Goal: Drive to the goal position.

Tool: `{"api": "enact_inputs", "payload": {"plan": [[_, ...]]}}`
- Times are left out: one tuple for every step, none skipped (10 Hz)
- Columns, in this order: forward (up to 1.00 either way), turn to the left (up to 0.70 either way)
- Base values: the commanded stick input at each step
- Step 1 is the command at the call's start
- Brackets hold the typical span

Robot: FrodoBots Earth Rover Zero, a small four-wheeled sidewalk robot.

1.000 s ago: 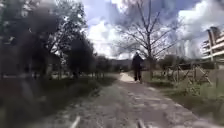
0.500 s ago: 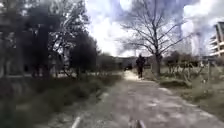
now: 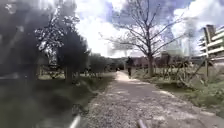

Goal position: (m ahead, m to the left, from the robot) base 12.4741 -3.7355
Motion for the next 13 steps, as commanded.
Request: {"api": "enact_inputs", "payload": {"plan": [[1.00, -0.27], [1.00, -0.27], [1.00, -0.27], [1.00, -0.27], [1.00, -0.27], [1.00, -0.27], [1.00, -0.27], [1.00, -0.27], [1.00, -0.08], [1.00, 0.00], [1.00, -0.13], [1.00, -0.27], [1.00, -0.27]]}}
